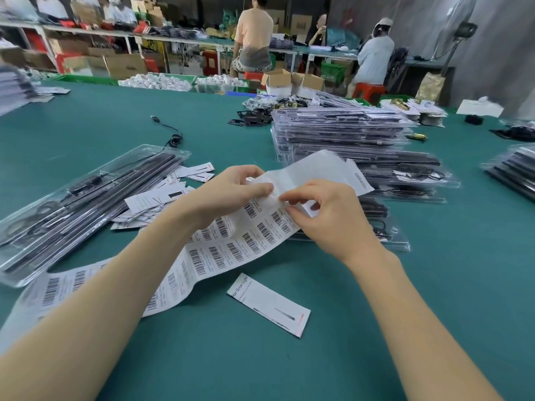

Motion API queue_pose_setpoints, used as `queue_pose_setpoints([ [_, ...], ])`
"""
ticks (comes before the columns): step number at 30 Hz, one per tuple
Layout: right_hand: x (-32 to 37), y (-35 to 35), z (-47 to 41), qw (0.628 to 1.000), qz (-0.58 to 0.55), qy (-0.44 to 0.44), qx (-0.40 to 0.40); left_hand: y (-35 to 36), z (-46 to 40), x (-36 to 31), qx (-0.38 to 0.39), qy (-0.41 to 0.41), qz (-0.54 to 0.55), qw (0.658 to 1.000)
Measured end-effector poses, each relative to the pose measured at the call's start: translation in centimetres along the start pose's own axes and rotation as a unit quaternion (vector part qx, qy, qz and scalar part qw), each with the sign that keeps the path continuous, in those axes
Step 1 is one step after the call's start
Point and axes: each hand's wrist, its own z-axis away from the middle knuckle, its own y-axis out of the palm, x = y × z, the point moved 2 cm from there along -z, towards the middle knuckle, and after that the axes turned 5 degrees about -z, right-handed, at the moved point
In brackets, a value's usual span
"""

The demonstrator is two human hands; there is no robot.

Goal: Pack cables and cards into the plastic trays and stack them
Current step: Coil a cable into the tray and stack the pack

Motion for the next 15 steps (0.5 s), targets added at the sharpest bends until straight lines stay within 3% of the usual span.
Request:
queue_pose_setpoints([
  [15,-0.17,0.01,0.22,0.994,-0.084,0.056,0.04,0.05,0.04,-0.11,-0.015,-0.001,0.019,1.0],
])
